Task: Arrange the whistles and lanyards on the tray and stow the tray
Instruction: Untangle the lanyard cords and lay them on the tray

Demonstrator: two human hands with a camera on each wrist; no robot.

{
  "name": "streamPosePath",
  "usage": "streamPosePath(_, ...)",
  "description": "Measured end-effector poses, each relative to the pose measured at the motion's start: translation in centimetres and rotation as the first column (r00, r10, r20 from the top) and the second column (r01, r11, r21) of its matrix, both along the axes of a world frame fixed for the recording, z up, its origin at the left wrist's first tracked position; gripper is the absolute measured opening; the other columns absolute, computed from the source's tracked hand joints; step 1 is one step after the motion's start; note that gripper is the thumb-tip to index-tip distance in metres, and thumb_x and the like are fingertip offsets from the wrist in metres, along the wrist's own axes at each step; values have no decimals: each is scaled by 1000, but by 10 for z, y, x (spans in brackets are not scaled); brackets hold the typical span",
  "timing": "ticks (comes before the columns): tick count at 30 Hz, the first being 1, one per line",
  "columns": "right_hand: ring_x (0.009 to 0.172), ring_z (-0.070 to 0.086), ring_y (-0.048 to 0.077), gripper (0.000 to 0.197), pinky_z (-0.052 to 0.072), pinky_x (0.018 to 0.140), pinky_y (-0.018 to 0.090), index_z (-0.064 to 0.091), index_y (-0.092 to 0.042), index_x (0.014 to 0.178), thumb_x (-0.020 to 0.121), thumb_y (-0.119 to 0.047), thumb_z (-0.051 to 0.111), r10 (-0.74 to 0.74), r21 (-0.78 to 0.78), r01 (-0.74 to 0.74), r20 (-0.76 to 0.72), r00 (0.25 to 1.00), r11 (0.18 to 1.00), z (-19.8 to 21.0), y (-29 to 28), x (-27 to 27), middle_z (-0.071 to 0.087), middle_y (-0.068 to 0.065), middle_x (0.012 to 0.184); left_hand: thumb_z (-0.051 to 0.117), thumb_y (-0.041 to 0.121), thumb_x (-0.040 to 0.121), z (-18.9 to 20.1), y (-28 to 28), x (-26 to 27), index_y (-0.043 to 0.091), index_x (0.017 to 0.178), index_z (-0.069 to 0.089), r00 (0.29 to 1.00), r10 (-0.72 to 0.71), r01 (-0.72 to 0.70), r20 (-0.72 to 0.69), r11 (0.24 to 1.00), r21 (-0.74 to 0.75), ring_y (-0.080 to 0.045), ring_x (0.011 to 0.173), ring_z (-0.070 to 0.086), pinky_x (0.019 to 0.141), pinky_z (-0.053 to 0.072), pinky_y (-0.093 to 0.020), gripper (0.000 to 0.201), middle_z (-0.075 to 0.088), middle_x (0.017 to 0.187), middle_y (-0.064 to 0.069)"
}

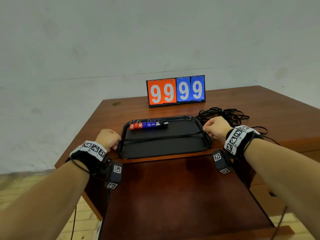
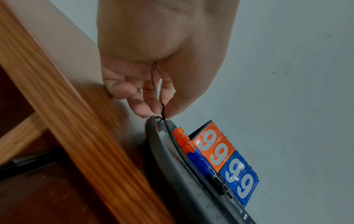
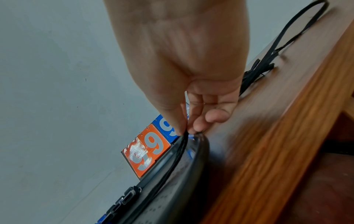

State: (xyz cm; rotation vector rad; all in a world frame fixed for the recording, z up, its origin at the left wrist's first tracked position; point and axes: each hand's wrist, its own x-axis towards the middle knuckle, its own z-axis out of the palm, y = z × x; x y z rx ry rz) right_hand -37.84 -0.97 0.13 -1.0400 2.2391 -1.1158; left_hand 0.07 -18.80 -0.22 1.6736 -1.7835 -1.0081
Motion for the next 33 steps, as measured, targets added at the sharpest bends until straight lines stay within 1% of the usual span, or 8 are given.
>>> streamPosePath(5, 51, 53, 16, 10, 38, 37, 20, 72, -8, 82, 89, -12, 67, -31, -23, 32, 29, 999, 999, 0, 1, 0, 64, 9, 67, 65, 11, 80, 3, 5, 0, 9, 85, 69, 999, 25, -25, 21, 1000, 0, -26, 67, 58, 51, 42, -25, 7, 65, 73, -12)
streamPosePath(8, 55, 55, 18, 11, 40, 39, 21, 71, -10, 85, 91, -17, 65, -37, -16, 37, 1, 999, 999, 3, 3, -1, 62, 9, 68, 70, 14, 79, 11, 9, 0, 14, 80, 71, 998, 32, -28, 62, 998, -57, -29, 90, 62, 79, 55, -39, 1, 68, 89, -9)
streamPosePath(10, 56, 56, 19, 11, 41, 40, 23, 70, -12, 85, 92, -18, 64, -29, -22, 29, -6, 1000, 999, 5, 6, -2, 63, 9, 70, 68, 17, 79, 17, 14, -1, 21, 77, 69, 986, 11, 10, 169, 993, -120, -30, 101, 63, 96, 52, -43, 4, 70, 99, -5)
streamPosePath(12, 56, 56, 18, 11, 41, 42, 24, 70, -11, 87, 92, -18, 63, -22, -30, 22, 5, 1000, 999, 8, 10, -3, 63, 8, 69, 64, 24, 78, 26, 22, -3, 26, 83, 68, 956, 29, 23, 291, 984, -174, -31, 111, 57, 102, 45, -43, 6, 67, 110, -3)
streamPosePath(17, 56, 56, 16, 9, 42, 44, 24, 68, -12, 90, 93, -18, 62, -16, -47, 18, 31, 999, 999, 19, 25, -9, 65, 7, 72, 60, 32, 79, 46, 41, -29, 35, 100, 66, 928, 49, 41, 369, 972, -232, -34, 126, 43, 104, 39, -51, 22, 56, 124, -3)
streamPosePath(21, 57, 57, 18, 9, 42, 43, 25, 67, -11, 94, 94, -17, 60, -4, -86, 10, 70, 998, 996, 25, 43, -24, 66, 8, 76, 62, 38, 82, 53, 52, -69, 37, 87, 64, 953, -51, 132, 300, 957, -257, -27, 116, 52, 99, 45, -48, 6, 63, 114, 6)
streamPosePath(24, 58, 58, 18, 9, 43, 46, 25, 66, -13, 93, 95, -18, 59, -28, -114, 39, 102, 994, 993, 29, 59, -40, 66, 8, 77, 59, 38, 72, 52, 55, -109, 40, 81, 64, 954, -153, 218, 259, 944, -246, -22, 107, 60, 94, 51, -45, 11, 67, 106, 12)
streamPosePath(33, 62, 62, 19, 11, 47, 50, 25, 68, -12, 94, 92, -14, 57, -143, -99, 156, 127, 982, 983, 29, 110, -99, 69, 9, 80, 65, 28, 82, 58, 105, -237, 32, 87, 67, 892, -416, 449, 177, 858, -248, -21, 100, 64, 94, 53, -41, 6, 69, 101, 5)
